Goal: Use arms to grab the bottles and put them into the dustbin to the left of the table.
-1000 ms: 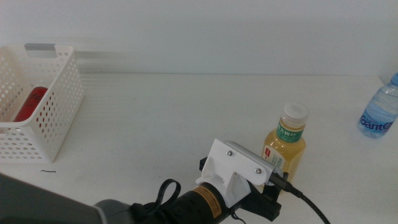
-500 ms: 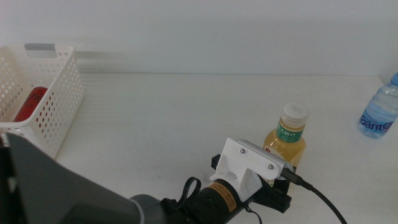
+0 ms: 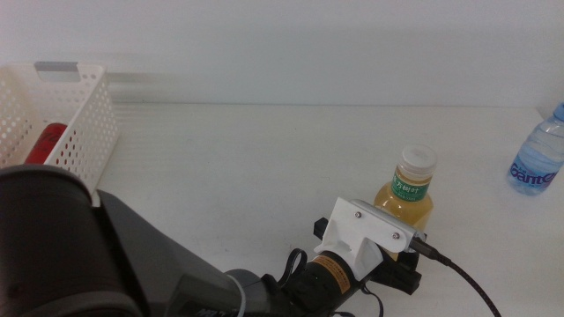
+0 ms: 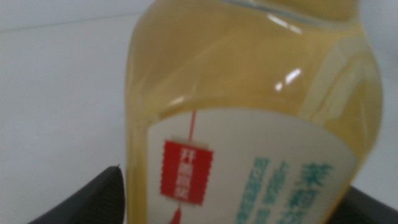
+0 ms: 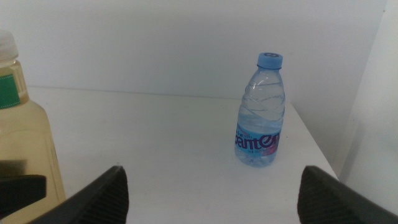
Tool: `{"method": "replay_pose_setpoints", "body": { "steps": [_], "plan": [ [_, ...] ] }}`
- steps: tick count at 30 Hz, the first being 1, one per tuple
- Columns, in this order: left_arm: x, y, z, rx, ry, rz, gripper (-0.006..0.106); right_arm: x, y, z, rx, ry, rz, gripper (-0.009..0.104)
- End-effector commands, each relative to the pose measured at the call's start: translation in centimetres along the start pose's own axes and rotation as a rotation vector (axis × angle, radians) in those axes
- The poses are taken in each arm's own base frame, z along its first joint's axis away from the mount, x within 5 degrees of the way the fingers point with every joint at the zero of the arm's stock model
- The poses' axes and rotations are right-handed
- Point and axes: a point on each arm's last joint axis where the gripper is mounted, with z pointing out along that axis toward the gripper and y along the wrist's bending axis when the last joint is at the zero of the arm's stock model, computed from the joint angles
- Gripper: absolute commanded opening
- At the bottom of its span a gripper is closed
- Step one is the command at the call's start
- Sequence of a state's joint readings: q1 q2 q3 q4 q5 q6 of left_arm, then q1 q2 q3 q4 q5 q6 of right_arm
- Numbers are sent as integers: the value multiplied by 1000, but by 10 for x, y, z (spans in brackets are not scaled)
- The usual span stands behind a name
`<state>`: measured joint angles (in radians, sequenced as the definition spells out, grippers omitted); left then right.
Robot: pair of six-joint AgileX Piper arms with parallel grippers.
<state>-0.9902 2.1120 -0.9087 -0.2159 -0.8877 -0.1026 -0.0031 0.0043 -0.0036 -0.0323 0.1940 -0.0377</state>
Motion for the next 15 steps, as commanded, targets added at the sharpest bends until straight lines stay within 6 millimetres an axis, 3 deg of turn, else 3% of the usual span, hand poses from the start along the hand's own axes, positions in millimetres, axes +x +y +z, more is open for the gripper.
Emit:
{"method": "replay_pose_setpoints", "body": {
  "steps": [1, 15],
  "plan": [
    [-4, 0, 6, -2, -30, -5, 91, 0, 0, 0, 8, -7, -6, 72],
    [-6, -2, 19, -8, -22, 83, 91, 0, 0, 0, 8, -7, -6, 72]
  ]
}}
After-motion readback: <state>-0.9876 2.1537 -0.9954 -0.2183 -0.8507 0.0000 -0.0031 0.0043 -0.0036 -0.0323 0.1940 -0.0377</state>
